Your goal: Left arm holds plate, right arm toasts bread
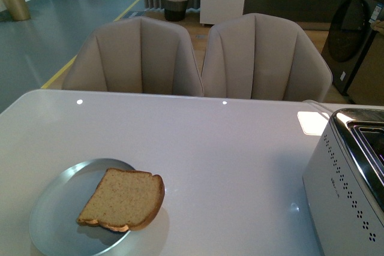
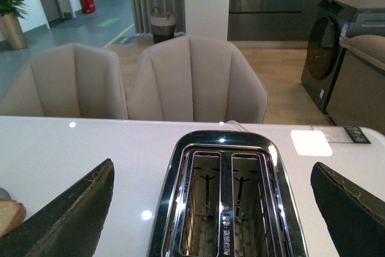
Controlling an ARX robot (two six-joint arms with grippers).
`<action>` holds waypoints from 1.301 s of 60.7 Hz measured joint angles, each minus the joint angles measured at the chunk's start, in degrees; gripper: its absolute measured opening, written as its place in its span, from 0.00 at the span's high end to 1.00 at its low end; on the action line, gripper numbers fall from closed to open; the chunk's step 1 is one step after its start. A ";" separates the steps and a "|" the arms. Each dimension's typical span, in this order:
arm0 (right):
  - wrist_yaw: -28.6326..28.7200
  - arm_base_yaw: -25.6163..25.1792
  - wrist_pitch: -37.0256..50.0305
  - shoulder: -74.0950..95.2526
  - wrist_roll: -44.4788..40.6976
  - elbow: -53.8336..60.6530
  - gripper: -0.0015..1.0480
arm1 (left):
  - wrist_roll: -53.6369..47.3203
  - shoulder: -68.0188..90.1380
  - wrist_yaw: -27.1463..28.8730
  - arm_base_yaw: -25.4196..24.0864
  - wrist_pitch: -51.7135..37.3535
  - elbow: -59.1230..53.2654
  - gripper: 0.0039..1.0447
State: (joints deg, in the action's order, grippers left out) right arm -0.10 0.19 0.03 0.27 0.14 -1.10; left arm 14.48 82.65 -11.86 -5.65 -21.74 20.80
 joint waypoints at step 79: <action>0.00 0.00 0.00 0.00 0.02 0.00 0.08 | 21.51 49.42 -1.77 0.90 0.87 28.39 0.06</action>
State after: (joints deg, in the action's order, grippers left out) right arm -0.10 0.19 0.03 0.27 0.16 -1.10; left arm 35.99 132.07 -13.63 -4.75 -20.86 49.19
